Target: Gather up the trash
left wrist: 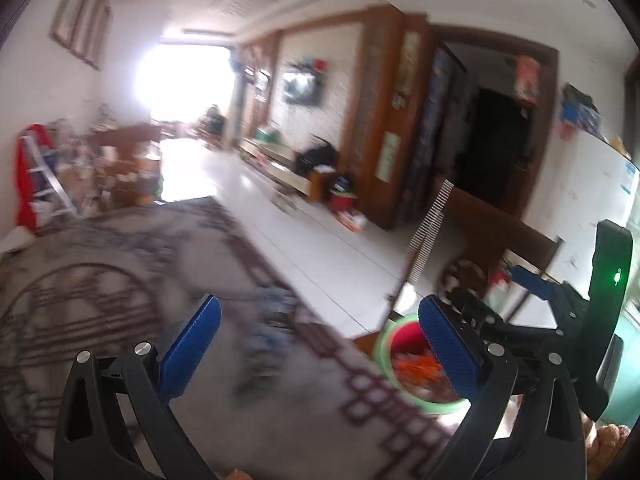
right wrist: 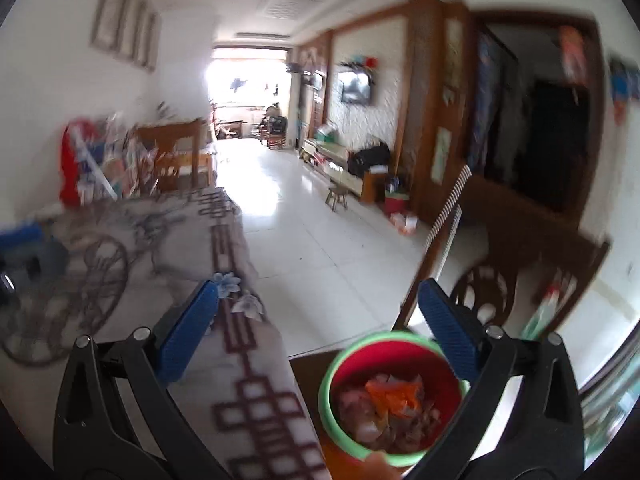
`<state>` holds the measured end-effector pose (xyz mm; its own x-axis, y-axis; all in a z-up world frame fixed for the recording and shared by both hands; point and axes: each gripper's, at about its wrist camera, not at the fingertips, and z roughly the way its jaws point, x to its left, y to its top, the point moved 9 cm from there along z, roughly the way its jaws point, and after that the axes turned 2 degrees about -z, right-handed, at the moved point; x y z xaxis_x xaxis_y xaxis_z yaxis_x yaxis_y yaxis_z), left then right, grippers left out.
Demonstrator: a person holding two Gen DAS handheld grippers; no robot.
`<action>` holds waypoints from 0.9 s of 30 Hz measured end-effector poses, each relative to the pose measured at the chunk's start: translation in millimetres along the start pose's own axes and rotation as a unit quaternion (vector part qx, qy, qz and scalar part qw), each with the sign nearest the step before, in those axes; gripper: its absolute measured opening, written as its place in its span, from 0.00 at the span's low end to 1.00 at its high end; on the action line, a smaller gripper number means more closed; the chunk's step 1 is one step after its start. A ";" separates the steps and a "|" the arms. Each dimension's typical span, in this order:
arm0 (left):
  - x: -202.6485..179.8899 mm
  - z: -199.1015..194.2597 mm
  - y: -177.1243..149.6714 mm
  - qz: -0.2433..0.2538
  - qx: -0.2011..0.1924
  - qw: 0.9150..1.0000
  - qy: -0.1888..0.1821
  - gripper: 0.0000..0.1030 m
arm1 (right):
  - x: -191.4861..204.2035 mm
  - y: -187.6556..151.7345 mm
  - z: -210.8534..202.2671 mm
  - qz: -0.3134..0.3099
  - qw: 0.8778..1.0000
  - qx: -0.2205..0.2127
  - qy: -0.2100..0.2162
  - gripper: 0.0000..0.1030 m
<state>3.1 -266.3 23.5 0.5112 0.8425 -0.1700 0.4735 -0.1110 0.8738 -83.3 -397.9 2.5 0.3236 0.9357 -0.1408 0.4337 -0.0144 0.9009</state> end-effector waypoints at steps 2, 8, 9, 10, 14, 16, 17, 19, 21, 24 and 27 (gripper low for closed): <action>29.4 -16.0 0.7 -0.005 -0.016 0.999 0.040 0.92 | 31.9 8.0 -5.6 -0.035 0.999 -0.027 -0.011 0.95; 102.2 -38.9 -7.5 -0.057 -0.019 0.992 0.113 0.92 | 89.4 19.8 -19.6 -0.040 0.996 -0.080 0.025 0.95; 109.5 -40.5 -8.8 -0.070 -0.023 0.991 0.113 0.92 | 95.8 21.2 -21.7 -0.033 0.995 -0.089 0.028 0.95; 112.9 -41.1 -10.9 -0.074 -0.024 0.991 0.112 0.92 | 102.5 21.9 -22.5 -0.028 0.995 -0.094 0.035 0.95; 127.1 -44.4 -18.6 -0.075 -0.030 0.988 0.130 0.92 | 124.6 3.7 -17.7 0.004 0.993 -0.082 0.087 0.95; 136.7 -49.4 -21.8 -0.084 -0.040 0.983 0.160 0.92 | 131.0 -4.5 -9.9 0.029 0.991 -0.055 0.118 0.95; 139.7 -51.3 -23.0 -0.088 -0.046 0.981 0.169 0.92 | 133.3 -6.9 -7.3 0.037 0.990 -0.048 0.131 0.95; 138.5 -52.9 -23.6 -0.088 -0.049 0.982 0.158 0.92 | 131.3 -10.8 -0.9 0.035 0.992 -0.043 0.116 0.95; 133.5 -53.0 -23.1 -0.082 -0.046 0.985 0.146 0.92 | 129.2 -12.9 1.7 0.030 0.993 -0.044 0.103 0.95; 126.0 -54.3 -22.4 -0.062 -0.048 0.985 0.153 0.92 | 126.5 -17.4 5.4 0.033 0.994 -0.036 0.102 0.95; 120.5 -53.6 -23.3 -0.050 -0.044 0.986 0.150 0.92 | 127.8 -21.0 5.3 0.031 0.994 -0.033 0.100 0.95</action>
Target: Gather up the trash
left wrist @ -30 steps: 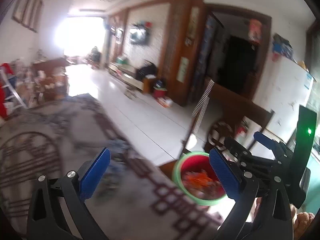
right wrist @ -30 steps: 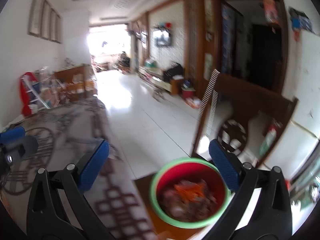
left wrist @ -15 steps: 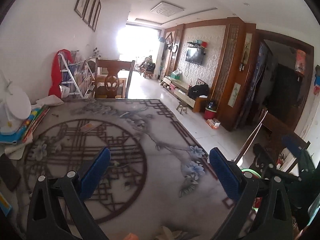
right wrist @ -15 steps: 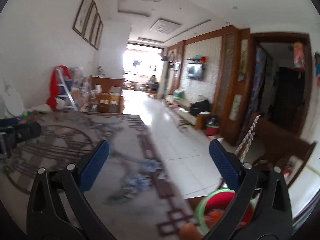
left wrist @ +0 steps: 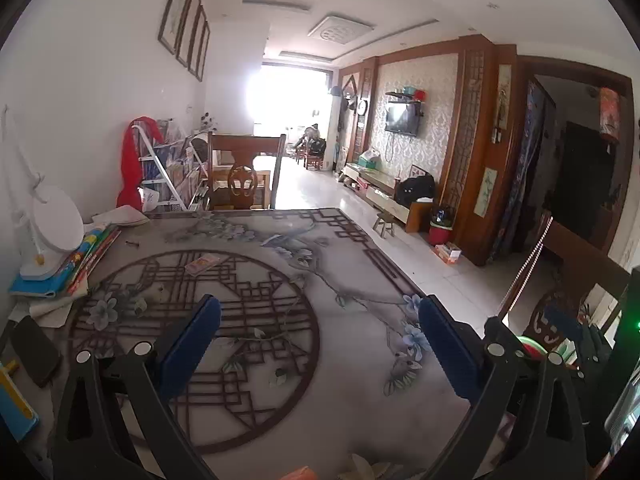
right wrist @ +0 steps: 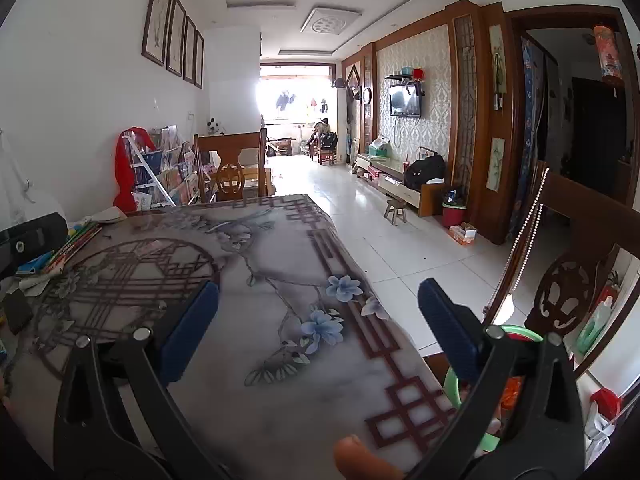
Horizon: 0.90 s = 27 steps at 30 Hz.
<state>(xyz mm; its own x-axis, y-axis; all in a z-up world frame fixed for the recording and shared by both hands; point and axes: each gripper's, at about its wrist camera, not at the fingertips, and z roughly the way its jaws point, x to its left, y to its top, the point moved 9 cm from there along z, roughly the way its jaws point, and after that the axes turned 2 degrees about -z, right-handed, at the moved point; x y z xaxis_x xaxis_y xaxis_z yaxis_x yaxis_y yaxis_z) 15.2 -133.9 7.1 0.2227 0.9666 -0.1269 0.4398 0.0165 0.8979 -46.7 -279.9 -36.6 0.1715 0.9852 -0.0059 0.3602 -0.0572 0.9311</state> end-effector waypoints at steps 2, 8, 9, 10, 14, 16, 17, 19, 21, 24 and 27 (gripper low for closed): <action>-1.5 -0.6 -1.1 -0.001 0.002 1.000 -0.004 0.92 | 1.7 0.6 -2.2 -0.009 1.000 -0.003 -0.005 0.95; 1.6 0.4 -0.4 -0.010 0.004 1.000 -0.005 0.92 | 11.4 1.3 -4.8 -0.053 0.998 -0.013 -0.013 0.95; 2.5 0.2 -0.4 -0.012 0.004 1.000 -0.006 0.92 | 14.2 0.7 -4.9 -0.059 0.998 -0.013 -0.012 0.95; 3.5 0.1 -0.7 -0.016 0.005 1.000 -0.007 0.92 | 16.1 0.1 -5.0 -0.063 0.998 -0.013 -0.011 0.95; 7.5 0.5 -2.2 -0.030 0.011 0.999 -0.010 0.92 | 16.8 -0.9 -3.9 -0.066 0.998 -0.010 -0.012 0.95; 9.5 1.1 -2.4 -0.032 0.012 0.999 -0.009 0.92 | 14.7 -1.8 -3.3 -0.061 0.998 -0.007 -0.012 0.95; 9.9 0.9 -2.8 -0.032 0.012 0.999 -0.007 0.92 | 13.5 -2.2 -3.4 -0.058 0.998 -0.006 -0.012 0.95; 10.7 1.6 -2.6 -0.032 0.013 0.999 -0.006 0.92 | 10.5 -3.0 -2.3 -0.052 0.999 -0.003 -0.013 0.95; 11.2 2.3 -2.6 -0.032 0.014 0.999 -0.005 0.92 | 9.0 -3.6 -1.4 -0.049 0.999 -0.001 -0.014 0.95; 11.0 3.6 -3.0 -0.033 0.018 0.999 -0.006 0.92 | 7.7 -4.0 -0.4 -0.048 0.999 0.001 -0.014 0.95; 10.2 4.0 -3.8 -0.033 0.020 0.999 -0.007 0.92 | 7.7 -4.5 0.1 -0.050 0.999 0.002 -0.013 0.95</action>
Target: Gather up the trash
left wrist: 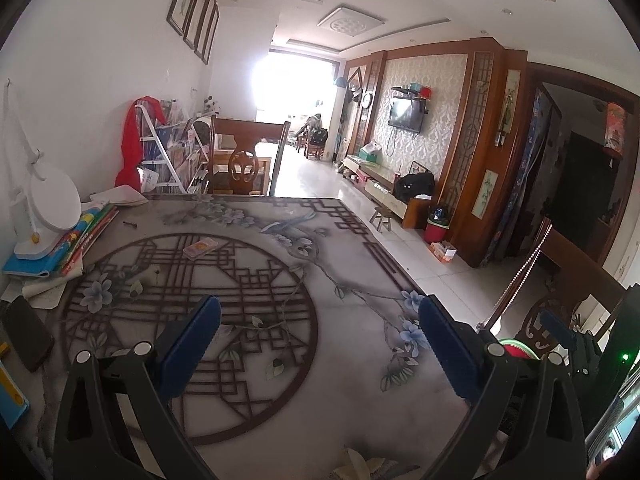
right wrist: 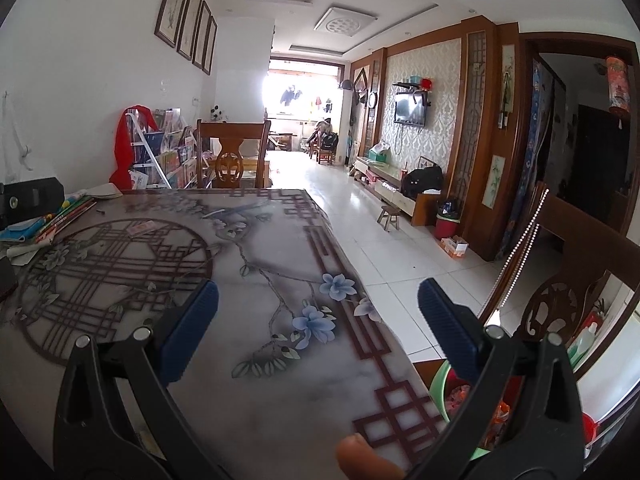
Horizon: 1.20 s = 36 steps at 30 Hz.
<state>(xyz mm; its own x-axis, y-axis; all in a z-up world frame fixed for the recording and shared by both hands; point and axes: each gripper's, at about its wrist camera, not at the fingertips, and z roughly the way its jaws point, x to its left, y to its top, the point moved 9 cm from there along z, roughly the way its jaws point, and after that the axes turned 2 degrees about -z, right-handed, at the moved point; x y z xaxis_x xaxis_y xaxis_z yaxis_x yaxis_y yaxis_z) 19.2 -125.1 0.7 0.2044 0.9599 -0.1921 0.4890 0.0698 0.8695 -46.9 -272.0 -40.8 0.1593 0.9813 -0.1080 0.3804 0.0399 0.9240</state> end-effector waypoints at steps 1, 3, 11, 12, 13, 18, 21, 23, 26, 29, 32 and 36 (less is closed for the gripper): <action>0.8 0.5 0.6 0.000 0.000 1.000 0.000 0.92 | 0.2 -0.5 0.3 0.000 1.000 0.000 0.000 0.95; 0.9 0.5 0.4 0.000 0.000 1.000 0.001 0.92 | 0.1 -1.3 0.5 0.000 1.000 0.002 0.000 0.95; 4.1 2.9 -1.9 0.001 0.002 1.000 0.011 0.92 | -0.8 -2.5 1.3 -0.001 1.000 0.004 0.000 0.95; 4.2 2.8 -1.8 0.000 0.002 1.000 0.011 0.92 | -0.5 -2.0 1.2 -0.001 1.000 0.004 0.000 0.95; 4.8 3.3 -2.5 -0.001 0.003 1.000 0.012 0.92 | -0.6 -2.0 1.2 -0.001 1.000 0.004 0.000 0.95; 6.4 2.8 -2.1 -0.003 0.003 1.000 0.012 0.92 | -0.4 -2.1 1.4 -0.001 1.000 0.004 0.000 0.95; 4.8 1.6 -2.1 0.001 0.001 1.000 0.013 0.92 | -1.5 -3.5 1.3 -0.002 1.000 0.005 -0.001 0.95; 3.8 1.7 -2.4 0.005 0.001 1.000 0.013 0.92 | -1.8 -4.1 1.4 -0.002 1.000 0.006 -0.001 0.95; 2.8 2.0 -2.6 0.005 0.002 1.000 0.012 0.92 | -2.7 -5.4 1.5 -0.002 1.000 0.007 0.000 0.95; 2.1 1.8 -2.9 0.004 0.002 1.000 0.010 0.92 | -4.7 -9.2 2.7 -0.005 1.000 0.011 0.001 0.95; 2.6 2.2 -3.9 -0.001 0.005 1.000 0.003 0.92 | -4.2 -12.8 5.3 -0.009 1.000 0.018 0.004 0.95; 12.2 2.7 -2.5 -0.003 0.005 1.000 0.027 0.92 | 9.7 -28.3 28.8 -0.014 0.996 0.079 0.050 0.95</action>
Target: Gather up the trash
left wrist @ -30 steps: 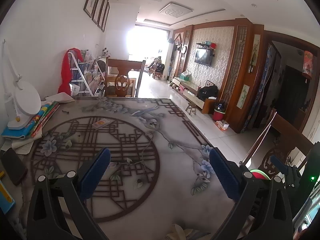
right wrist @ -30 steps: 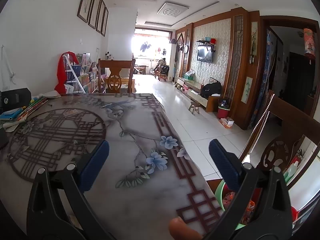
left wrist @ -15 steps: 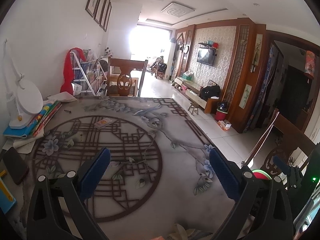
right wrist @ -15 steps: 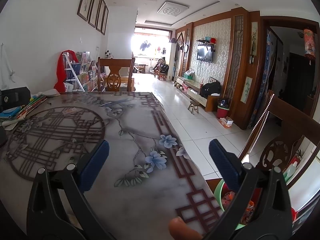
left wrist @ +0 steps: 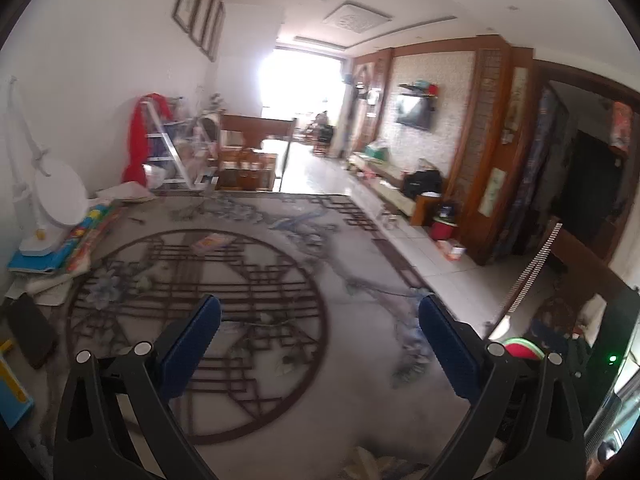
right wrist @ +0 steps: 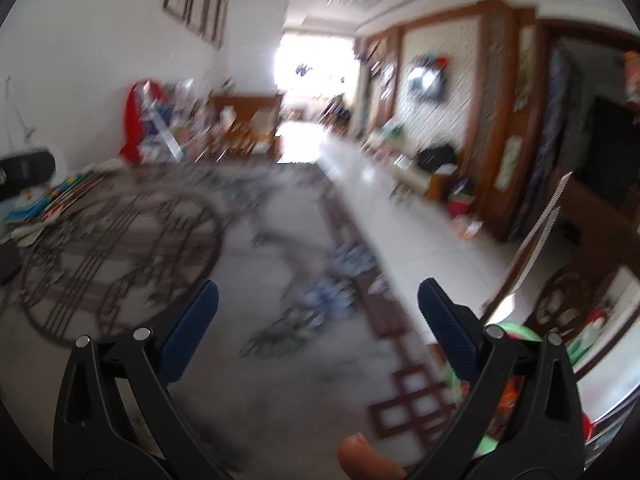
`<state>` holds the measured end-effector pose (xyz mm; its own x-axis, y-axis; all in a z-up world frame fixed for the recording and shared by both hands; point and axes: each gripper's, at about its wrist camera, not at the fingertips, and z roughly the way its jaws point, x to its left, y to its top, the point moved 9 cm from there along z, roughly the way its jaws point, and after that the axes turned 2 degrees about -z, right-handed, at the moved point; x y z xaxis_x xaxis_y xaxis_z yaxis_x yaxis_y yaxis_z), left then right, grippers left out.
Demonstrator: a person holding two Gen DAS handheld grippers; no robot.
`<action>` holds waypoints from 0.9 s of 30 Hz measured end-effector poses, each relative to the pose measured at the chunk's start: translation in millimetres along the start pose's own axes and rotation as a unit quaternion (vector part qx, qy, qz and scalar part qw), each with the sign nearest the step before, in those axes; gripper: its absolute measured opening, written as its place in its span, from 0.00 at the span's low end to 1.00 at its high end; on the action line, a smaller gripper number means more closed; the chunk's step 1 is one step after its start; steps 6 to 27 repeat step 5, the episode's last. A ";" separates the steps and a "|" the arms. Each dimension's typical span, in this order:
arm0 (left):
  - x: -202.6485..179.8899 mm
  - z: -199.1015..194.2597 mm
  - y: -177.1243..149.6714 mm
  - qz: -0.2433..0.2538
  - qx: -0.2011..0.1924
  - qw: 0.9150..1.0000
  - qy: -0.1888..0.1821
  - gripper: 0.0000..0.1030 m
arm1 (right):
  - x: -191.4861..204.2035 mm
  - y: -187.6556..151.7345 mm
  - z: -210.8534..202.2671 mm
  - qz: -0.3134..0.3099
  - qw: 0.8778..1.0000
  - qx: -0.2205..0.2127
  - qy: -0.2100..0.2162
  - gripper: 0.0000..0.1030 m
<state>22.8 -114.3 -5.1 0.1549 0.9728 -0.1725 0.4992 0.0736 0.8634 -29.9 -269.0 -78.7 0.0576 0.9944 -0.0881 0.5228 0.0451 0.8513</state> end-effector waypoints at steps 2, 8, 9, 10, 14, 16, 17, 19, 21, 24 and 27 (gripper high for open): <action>5.8 1.1 0.0 -0.002 0.005 1.000 0.000 0.92 | 5.9 -5.5 22.4 -0.021 0.999 0.030 0.003 0.95; 20.2 -0.9 -2.0 -0.012 0.015 1.000 0.006 0.92 | 8.8 -11.2 59.6 -0.026 0.997 0.066 0.004 0.95; 20.2 -0.9 -2.0 -0.012 0.015 1.000 0.006 0.92 | 8.8 -11.2 59.6 -0.026 0.997 0.066 0.004 0.95; 20.2 -0.9 -2.0 -0.012 0.015 1.000 0.006 0.92 | 8.8 -11.2 59.6 -0.026 0.997 0.066 0.004 0.95; 20.2 -0.9 -2.0 -0.012 0.015 1.000 0.006 0.92 | 8.8 -11.2 59.6 -0.026 0.997 0.066 0.004 0.95; 20.2 -0.9 -2.0 -0.012 0.015 1.000 0.006 0.92 | 8.8 -11.2 59.6 -0.026 0.997 0.066 0.004 0.95; 20.2 -0.9 -2.0 -0.012 0.015 1.000 0.006 0.92 | 8.8 -11.2 59.6 -0.026 0.997 0.066 0.004 0.95; 20.2 -0.9 -2.0 -0.012 0.015 1.000 0.006 0.92 | 8.8 -11.2 59.6 -0.026 0.997 0.066 0.004 0.95; 20.2 -0.9 -2.0 -0.012 0.015 1.000 0.006 0.92 | 8.8 -11.2 59.6 -0.026 0.997 0.066 0.004 0.95; 20.2 -0.9 -2.0 -0.012 0.015 1.000 0.006 0.92 | 8.8 -11.2 59.6 -0.026 0.997 0.066 0.004 0.95; 20.2 -0.9 -2.0 -0.012 0.015 1.000 0.006 0.92 | 8.8 -11.2 59.6 -0.026 0.997 0.066 0.004 0.95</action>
